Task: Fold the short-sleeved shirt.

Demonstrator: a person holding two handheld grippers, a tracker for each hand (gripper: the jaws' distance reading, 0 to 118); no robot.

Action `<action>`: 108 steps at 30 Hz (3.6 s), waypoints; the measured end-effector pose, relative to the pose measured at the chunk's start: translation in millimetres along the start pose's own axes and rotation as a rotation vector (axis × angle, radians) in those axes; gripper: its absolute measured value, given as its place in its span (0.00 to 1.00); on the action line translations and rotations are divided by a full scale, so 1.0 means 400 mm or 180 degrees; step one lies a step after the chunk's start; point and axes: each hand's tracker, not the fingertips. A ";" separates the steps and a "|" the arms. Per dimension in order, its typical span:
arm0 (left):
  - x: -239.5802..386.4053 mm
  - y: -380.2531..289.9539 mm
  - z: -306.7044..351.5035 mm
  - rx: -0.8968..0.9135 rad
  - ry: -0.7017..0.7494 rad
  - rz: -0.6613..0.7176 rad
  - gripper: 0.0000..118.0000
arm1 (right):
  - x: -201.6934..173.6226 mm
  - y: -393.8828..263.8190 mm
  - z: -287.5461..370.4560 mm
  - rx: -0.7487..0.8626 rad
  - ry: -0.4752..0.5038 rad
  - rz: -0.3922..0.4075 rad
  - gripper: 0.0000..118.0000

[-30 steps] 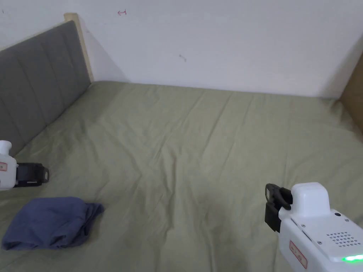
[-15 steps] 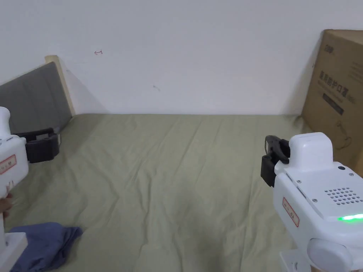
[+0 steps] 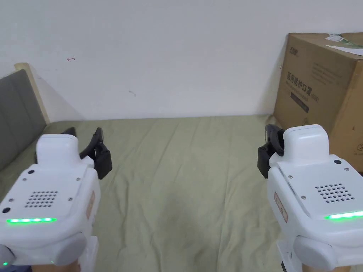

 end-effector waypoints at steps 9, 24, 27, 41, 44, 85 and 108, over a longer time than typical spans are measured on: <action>0.062 -0.047 -0.006 -0.0184 -0.0233 -0.0013 0.00 | 0.012 -0.024 0.005 -0.0069 -0.0059 -0.0052 0.00; 0.025 -0.052 -0.009 -0.0179 -0.0237 0.0081 0.00 | 0.000 -0.029 0.004 -0.0092 -0.0014 -0.0044 0.00; 0.017 -0.051 -0.014 -0.0195 -0.0242 0.0123 0.00 | -0.006 -0.027 0.002 -0.0089 -0.0005 -0.0036 0.00; 0.004 -0.053 -0.017 -0.0190 -0.0262 0.0143 0.00 | -0.020 -0.025 -0.002 -0.0100 0.0030 -0.0030 0.00; 0.001 -0.055 -0.017 -0.0200 -0.0257 0.0142 0.00 | -0.020 -0.026 -0.003 -0.0103 0.0029 -0.0030 0.00; -0.008 -0.057 -0.004 -0.0139 -0.0152 0.0107 0.79 | -0.036 -0.032 -0.008 -0.0127 -0.0065 -0.0071 0.93; -0.003 -0.048 0.003 -0.0085 -0.0129 0.0111 0.79 | -0.028 -0.028 0.004 -0.0052 -0.0071 -0.0218 1.00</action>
